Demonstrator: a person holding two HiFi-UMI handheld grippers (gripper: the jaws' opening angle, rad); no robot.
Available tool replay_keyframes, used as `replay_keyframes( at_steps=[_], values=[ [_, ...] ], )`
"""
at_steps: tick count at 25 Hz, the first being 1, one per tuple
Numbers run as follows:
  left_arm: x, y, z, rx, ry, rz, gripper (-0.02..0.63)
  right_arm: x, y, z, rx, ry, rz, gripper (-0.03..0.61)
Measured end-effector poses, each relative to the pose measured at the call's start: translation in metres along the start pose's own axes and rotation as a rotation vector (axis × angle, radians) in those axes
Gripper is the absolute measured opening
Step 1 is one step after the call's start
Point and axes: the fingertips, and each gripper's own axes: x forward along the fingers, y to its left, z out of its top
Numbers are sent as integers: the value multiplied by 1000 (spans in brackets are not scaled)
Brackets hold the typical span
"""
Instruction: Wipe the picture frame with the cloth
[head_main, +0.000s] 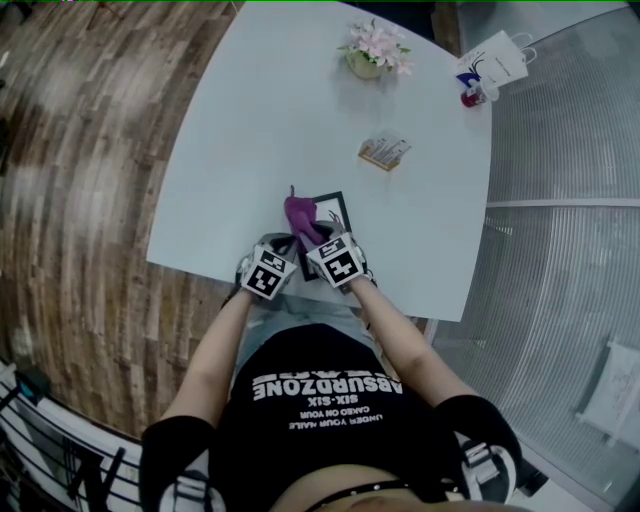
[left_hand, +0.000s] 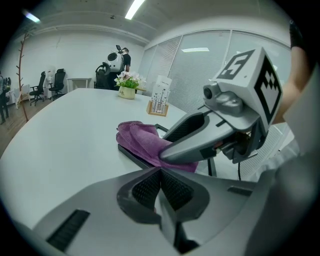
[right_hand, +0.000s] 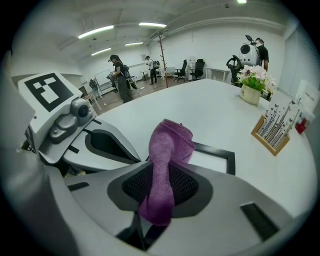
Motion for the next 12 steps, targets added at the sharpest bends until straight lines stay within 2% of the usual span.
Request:
replay_keyframes(
  at_steps=[7, 12],
  values=[
    [1, 1, -1, -1, 3, -2, 15, -1, 2, -5, -4, -1, -4, 110],
    [1, 0, 0, -13, -1, 6, 15, -2, 1, -5, -30, -11, -39, 110]
  ],
)
